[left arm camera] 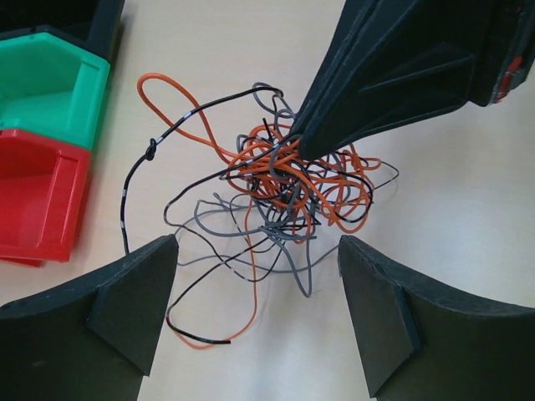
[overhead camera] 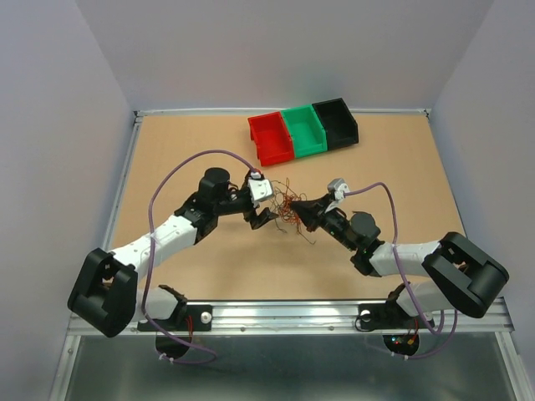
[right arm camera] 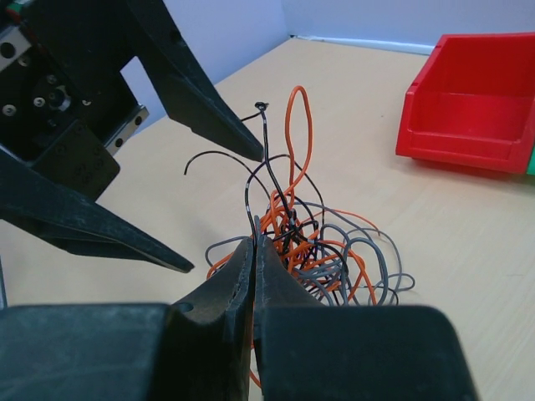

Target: Untangle the cables

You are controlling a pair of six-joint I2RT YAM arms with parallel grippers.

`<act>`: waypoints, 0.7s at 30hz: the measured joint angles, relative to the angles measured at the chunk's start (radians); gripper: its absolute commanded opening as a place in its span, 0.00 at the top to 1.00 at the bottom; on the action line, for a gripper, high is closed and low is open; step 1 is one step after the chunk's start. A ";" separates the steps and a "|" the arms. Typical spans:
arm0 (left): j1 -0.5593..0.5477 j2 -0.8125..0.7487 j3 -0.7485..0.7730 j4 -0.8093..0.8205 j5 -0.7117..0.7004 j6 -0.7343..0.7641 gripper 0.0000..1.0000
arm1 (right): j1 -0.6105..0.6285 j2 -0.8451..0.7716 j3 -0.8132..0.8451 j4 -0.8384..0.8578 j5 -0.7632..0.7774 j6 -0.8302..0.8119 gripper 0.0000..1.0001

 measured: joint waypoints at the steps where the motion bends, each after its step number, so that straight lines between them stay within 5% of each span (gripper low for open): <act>1: -0.003 0.011 0.004 -0.003 -0.008 0.004 0.11 | 0.000 0.000 0.000 0.000 -0.005 0.000 0.99; 7: -0.026 0.063 0.024 -0.016 -0.050 0.019 0.11 | 0.000 0.000 0.006 0.000 -0.043 0.009 0.99; 10: -0.043 0.095 0.038 -0.021 -0.071 0.023 0.23 | 0.000 0.000 0.006 0.000 -0.062 0.015 0.99; 11: -0.050 0.108 0.042 -0.023 -0.079 0.022 0.49 | 0.000 0.000 0.006 0.001 -0.069 0.016 0.99; 14: -0.068 0.144 0.062 -0.035 -0.105 0.023 1.00 | 0.000 0.000 0.006 0.001 -0.085 0.019 0.99; 21: -0.078 0.186 0.094 -0.037 -0.226 0.004 1.00 | 0.000 -0.037 0.000 0.000 0.038 0.030 0.99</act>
